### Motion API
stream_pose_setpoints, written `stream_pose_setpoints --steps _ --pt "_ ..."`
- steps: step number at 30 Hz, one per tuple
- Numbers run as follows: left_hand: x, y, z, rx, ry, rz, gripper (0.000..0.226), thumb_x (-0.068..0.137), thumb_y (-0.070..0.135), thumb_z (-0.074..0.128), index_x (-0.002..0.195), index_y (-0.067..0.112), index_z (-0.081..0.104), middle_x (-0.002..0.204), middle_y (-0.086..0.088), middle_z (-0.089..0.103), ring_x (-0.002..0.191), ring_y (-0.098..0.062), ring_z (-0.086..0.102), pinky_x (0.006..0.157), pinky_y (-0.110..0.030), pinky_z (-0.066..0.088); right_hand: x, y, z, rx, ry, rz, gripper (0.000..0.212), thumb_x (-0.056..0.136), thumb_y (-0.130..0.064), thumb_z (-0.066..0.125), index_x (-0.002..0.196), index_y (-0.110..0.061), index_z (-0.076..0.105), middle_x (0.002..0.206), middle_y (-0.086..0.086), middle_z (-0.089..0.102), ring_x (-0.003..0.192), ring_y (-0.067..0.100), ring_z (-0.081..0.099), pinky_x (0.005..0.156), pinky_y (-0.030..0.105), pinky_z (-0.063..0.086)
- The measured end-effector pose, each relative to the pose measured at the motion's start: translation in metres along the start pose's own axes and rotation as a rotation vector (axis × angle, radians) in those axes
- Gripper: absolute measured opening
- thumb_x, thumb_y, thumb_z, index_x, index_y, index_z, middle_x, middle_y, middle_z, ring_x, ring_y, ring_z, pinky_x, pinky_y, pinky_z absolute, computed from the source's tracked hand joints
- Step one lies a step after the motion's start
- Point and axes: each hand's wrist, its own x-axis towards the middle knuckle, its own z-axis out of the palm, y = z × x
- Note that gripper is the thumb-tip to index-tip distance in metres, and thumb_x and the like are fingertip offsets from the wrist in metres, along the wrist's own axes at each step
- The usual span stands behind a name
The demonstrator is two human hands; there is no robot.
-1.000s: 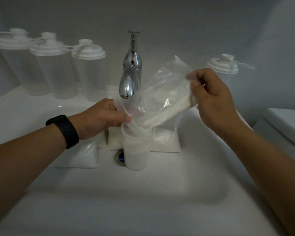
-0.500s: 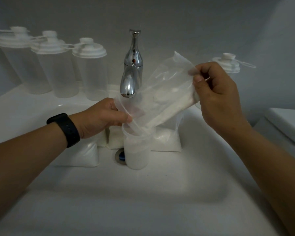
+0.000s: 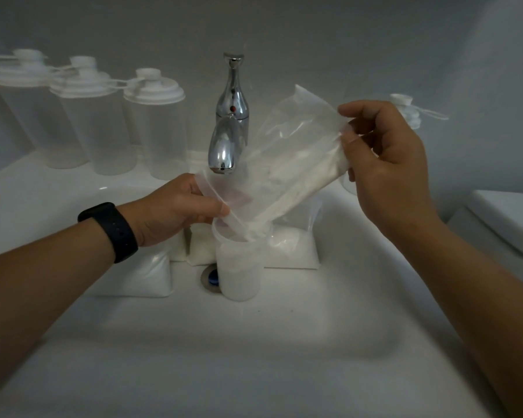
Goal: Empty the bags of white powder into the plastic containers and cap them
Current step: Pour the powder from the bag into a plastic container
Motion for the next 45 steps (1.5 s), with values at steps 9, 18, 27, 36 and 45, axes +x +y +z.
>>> stream_pose_setpoints --steps 9,18,27,36,45 --pt "-0.002 0.004 0.004 -0.013 -0.016 0.000 0.036 0.069 0.012 0.076 0.100 0.028 0.084 0.111 -0.001 0.078 0.108 -0.017 0.073 0.087 -0.024 0.057 -0.002 -0.002 0.002 -0.057 -0.004 -0.056 0.020 0.101 -0.006 0.054 0.113 -0.022 0.061 0.097 -0.020 0.060 0.083 -0.007 0.058 0.073 0.012 0.047" --pt "-0.001 0.005 0.006 -0.010 -0.019 0.000 0.034 0.070 0.009 0.073 0.096 0.029 0.084 0.107 -0.001 0.079 0.103 -0.015 0.074 0.085 -0.024 0.057 -0.002 -0.001 0.001 -0.048 0.012 -0.077 0.017 0.101 -0.005 0.056 0.110 -0.018 0.062 0.097 -0.015 0.064 0.084 -0.003 0.061 0.078 0.014 0.049" --pt "0.000 0.002 0.004 -0.013 -0.001 -0.002 0.038 0.064 0.017 0.077 0.101 0.026 0.083 0.110 -0.001 0.078 0.104 -0.016 0.074 0.084 -0.024 0.057 0.004 0.000 -0.005 -0.134 -0.051 -0.032 0.021 0.101 -0.011 0.061 0.121 -0.017 0.064 0.093 -0.020 0.061 0.083 -0.008 0.059 0.079 0.008 0.046" --pt "0.000 0.000 0.003 -0.023 -0.007 -0.005 0.033 0.070 0.006 0.072 0.097 0.022 0.084 0.105 -0.005 0.079 0.097 -0.019 0.075 0.079 -0.027 0.059 0.003 0.003 -0.004 -0.161 -0.032 -0.004 0.019 0.100 -0.012 0.063 0.117 -0.019 0.065 0.088 -0.019 0.063 0.081 -0.006 0.061 0.078 0.008 0.048" --pt "0.002 -0.006 -0.004 0.048 0.020 -0.034 0.074 0.061 0.024 0.079 0.117 -0.022 0.062 0.118 -0.035 0.067 0.110 -0.042 0.068 0.092 -0.035 0.059 0.003 0.004 -0.003 -0.152 -0.025 -0.028 0.017 0.100 -0.012 0.062 0.115 -0.020 0.064 0.090 -0.017 0.063 0.083 -0.002 0.062 0.081 0.014 0.052"
